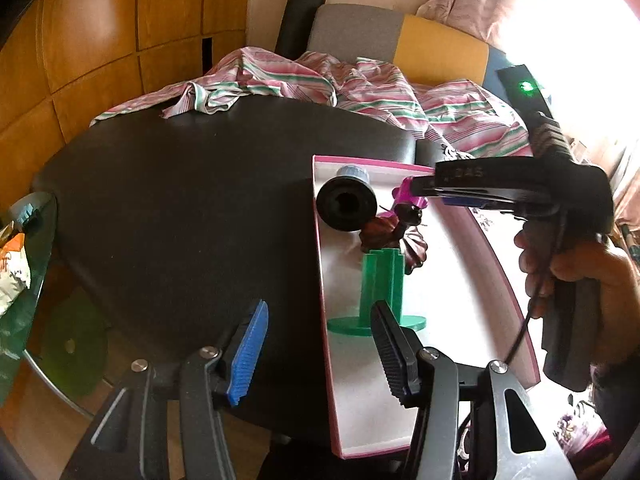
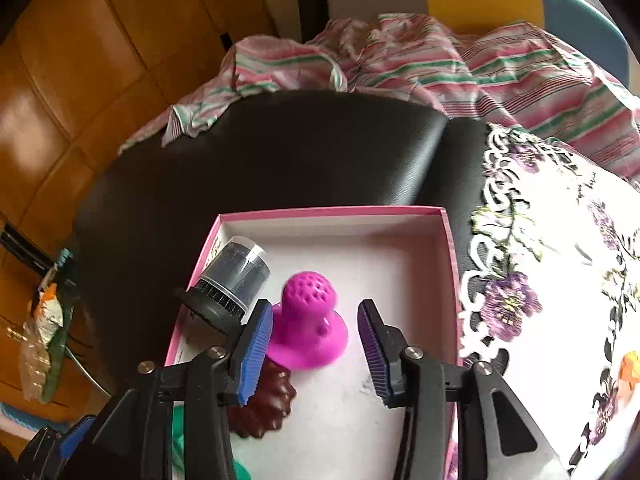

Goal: Organize rigid objects
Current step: 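Carry the magenta cup into the tray and open the right tool, then lift the right tool from the tray and move it to the toy pile, then grasp the yellow plastic piece with the left tool while the right tool approaches the white plug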

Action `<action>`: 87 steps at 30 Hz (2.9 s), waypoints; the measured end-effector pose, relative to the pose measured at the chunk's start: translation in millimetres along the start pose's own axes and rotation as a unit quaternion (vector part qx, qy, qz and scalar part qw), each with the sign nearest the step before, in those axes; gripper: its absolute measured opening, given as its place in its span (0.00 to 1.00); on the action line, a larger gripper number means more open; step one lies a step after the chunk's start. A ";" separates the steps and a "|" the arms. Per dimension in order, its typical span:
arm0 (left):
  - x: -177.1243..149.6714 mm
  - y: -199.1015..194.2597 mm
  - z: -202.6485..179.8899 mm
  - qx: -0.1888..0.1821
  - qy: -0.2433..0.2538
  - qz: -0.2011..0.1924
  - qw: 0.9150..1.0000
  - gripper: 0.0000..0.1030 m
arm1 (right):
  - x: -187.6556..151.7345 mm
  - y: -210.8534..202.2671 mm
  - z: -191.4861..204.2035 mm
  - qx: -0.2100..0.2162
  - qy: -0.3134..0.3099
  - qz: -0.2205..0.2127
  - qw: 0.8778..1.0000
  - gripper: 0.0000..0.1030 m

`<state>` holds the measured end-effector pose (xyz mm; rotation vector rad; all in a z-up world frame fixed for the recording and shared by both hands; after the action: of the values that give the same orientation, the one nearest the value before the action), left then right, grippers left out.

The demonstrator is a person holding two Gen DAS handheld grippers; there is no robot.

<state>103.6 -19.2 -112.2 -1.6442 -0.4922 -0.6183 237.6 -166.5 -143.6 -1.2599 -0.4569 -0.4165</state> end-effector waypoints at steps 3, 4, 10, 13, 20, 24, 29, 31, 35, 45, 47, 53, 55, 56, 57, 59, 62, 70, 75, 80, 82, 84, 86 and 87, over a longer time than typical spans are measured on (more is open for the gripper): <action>1.1 -2.8 -4.1 -0.001 0.007 -0.002 1.000 0.53 | -1.8 -14.2 -4.9 -0.001 0.010 -0.014 1.000 0.43; 2.3 -3.9 -5.1 -0.001 0.009 -0.004 1.000 0.53 | -3.6 -19.9 -6.7 -0.001 0.012 -0.019 1.000 0.43; 8.5 -13.6 -15.6 -0.005 0.025 -0.018 0.999 0.53 | -11.8 -54.1 -19.1 -0.017 0.009 -0.046 0.999 0.43; 10.7 -16.7 -21.5 -0.005 0.036 -0.023 0.999 0.53 | -17.7 -71.7 -28.1 -0.024 0.007 -0.058 0.998 0.44; 13.3 -23.3 -41.7 -0.016 0.062 -0.030 0.998 0.53 | -33.5 -109.4 -62.5 -0.046 0.021 -0.079 0.996 0.44; 13.4 -23.8 -55.6 -0.023 0.078 -0.030 0.996 0.53 | -44.7 -128.5 -88.9 -0.060 0.040 -0.089 0.993 0.44; 11.4 -23.6 -74.7 -0.032 0.100 -0.027 0.994 0.53 | -57.1 -147.8 -125.3 -0.082 0.068 -0.097 0.990 0.44; 10.9 -23.2 -82.3 -0.036 0.109 -0.026 0.993 0.53 | -61.3 -155.9 -143.8 -0.094 0.081 -0.101 0.987 0.44; 10.6 -20.8 -100.2 -0.045 0.127 -0.022 0.991 0.53 | -68.7 -174.5 -181.9 -0.117 0.107 -0.108 0.981 0.44; 15.1 -14.2 -153.1 -0.067 0.178 -0.019 0.982 0.53 | -112.8 -221.2 -319.9 -0.211 0.270 -0.154 0.927 0.44; 16.4 -9.9 -167.0 -0.076 0.185 -0.015 0.980 0.53 | -120.3 -227.2 -336.3 -0.209 0.310 -0.157 0.914 0.44; 16.3 3.0 -206.1 -0.103 0.203 0.005 0.974 0.55 | -124.5 -237.1 -345.3 -0.201 0.342 -0.174 0.901 0.45; 15.8 6.6 -217.5 -0.109 0.207 0.009 0.972 0.58 | -126.0 -237.8 -346.4 -0.200 0.343 -0.173 0.901 0.45; 15.4 8.4 -223.7 -0.111 0.210 0.010 0.971 0.59 | -126.0 -237.3 -347.0 -0.198 0.345 -0.172 0.901 0.45; 14.8 10.5 -229.8 -0.115 0.213 0.014 0.970 0.59 | -126.3 -237.7 -347.6 -0.195 0.349 -0.173 0.900 0.45; 14.2 15.4 -242.5 -0.125 0.216 0.023 0.968 0.60 | -128.3 -238.1 -350.0 -0.195 0.355 -0.175 0.897 0.45; 14.0 24.2 -263.7 -0.139 0.223 0.036 0.964 0.66 | -133.3 -243.1 -356.3 -0.202 0.372 -0.180 0.888 0.45; 17.0 64.5 -334.0 -0.170 0.223 0.083 0.956 0.78 | -141.2 -249.5 -368.4 -0.192 0.409 -0.189 0.872 0.45; 19.2 87.9 -382.0 -0.181 0.227 0.098 0.952 0.78 | -140.3 -247.1 -369.9 -0.180 0.415 -0.188 0.872 0.45; 16.8 112.9 -417.0 -0.174 0.245 0.108 0.948 0.83 | -140.0 -247.1 -370.8 -0.164 0.423 -0.193 0.870 0.46; 15.3 122.9 -427.5 -0.172 0.247 0.113 0.947 0.84 | -140.3 -246.6 -371.0 -0.157 0.425 -0.194 0.870 0.53; 15.6 131.7 -434.9 -0.168 0.246 0.115 0.948 0.84 | -140.2 -245.7 -370.3 -0.151 0.428 -0.194 0.870 0.54; 15.6 140.6 -440.6 -0.166 0.243 0.122 0.948 0.85 | -139.7 -245.8 -369.9 -0.149 0.428 -0.195 0.870 0.54; 15.3 145.2 -443.3 -0.165 0.240 0.127 0.948 0.85 | -139.9 -246.1 -369.9 -0.148 0.429 -0.196 0.869 0.54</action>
<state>153.5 -480.3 -164.9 -1.7516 0.1872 -0.9071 25.0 -579.5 -110.3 -1.1294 0.1359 -1.3638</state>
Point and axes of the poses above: each gripper's, at about its wrist camera, not at the fingertips, and y roughly the way its jaws point, z to its left, x to its top, the point moved 9 cm from there along y, roughly the way its jaws point, and after that the axes turned 1 degree about y, right-handed, at the moved point
